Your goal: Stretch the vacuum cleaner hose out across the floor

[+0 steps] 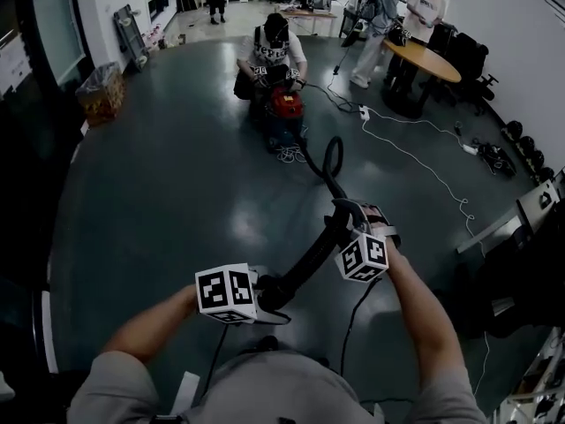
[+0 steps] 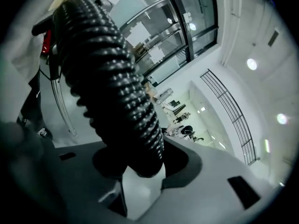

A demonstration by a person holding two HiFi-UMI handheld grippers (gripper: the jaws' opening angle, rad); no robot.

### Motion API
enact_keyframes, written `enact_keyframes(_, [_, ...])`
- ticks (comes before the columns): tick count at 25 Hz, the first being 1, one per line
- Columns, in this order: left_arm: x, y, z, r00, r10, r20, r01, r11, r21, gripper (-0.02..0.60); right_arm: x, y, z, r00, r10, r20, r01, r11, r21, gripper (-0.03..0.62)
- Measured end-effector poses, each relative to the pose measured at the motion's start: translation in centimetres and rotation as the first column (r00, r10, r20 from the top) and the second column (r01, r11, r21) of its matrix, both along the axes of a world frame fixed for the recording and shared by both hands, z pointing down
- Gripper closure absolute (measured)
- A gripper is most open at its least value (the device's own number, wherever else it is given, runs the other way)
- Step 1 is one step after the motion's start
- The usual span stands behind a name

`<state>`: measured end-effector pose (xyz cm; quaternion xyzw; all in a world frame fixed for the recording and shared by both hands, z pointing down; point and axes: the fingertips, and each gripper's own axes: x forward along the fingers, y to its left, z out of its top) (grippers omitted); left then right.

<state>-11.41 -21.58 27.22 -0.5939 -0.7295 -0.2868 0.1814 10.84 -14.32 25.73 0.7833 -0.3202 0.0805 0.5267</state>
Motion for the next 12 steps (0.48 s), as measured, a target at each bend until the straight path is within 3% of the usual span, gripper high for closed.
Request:
enact_keyframes(3, [0.6, 1.0, 0.0, 0.998, 0.06, -0.006, -0.06, 0.998, -0.001, 0.307, -0.4, 3.4, -1.1, 0.994, 0.109, -0.024, -0.109, 0.994, 0.001, 0.414])
enact_keyframes(6, [0.9, 2.8, -0.1, 0.99, 0.141, -0.024, -0.141, 0.99, -0.004, 0.308, -1.7, 7.6, -1.6, 0.969, 0.246, -0.03, -0.246, 0.969, 0.019, 0.414])
enact_keyframes(9, [1.2, 5.2, 0.4, 0.967, 0.248, -0.055, -0.248, 0.969, -0.001, 0.313, -3.5, 12.5, -1.1, 0.92, 0.391, -0.018, -0.39, 0.919, 0.055, 0.414])
enact_keyframes(12, [1.3, 7.5, 1.1, 0.929, 0.363, -0.068, -0.363, 0.932, 0.016, 0.316, -6.0, 17.0, 0.0, 0.852, 0.523, 0.024, -0.522, 0.847, 0.095, 0.414])
